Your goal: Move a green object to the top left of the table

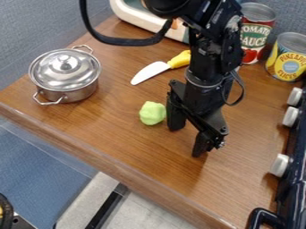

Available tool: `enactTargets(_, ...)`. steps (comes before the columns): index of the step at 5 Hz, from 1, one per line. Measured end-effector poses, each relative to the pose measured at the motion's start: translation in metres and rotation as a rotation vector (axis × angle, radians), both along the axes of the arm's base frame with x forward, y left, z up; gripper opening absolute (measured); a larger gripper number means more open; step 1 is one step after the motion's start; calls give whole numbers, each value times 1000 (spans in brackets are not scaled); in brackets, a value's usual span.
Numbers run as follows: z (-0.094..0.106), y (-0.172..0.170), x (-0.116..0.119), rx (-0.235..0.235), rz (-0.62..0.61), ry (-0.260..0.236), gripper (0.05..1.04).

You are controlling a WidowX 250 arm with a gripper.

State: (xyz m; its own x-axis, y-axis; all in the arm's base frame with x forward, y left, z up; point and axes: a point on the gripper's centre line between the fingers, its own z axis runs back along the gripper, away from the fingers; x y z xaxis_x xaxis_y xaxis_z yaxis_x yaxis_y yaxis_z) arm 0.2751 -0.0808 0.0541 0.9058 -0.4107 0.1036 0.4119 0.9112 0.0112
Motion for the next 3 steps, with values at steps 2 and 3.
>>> enactTargets(2, 7, -7, 0, -28, -26, 36, 999)
enactTargets(3, 33, -2, -2, -27, -13, -31, 999)
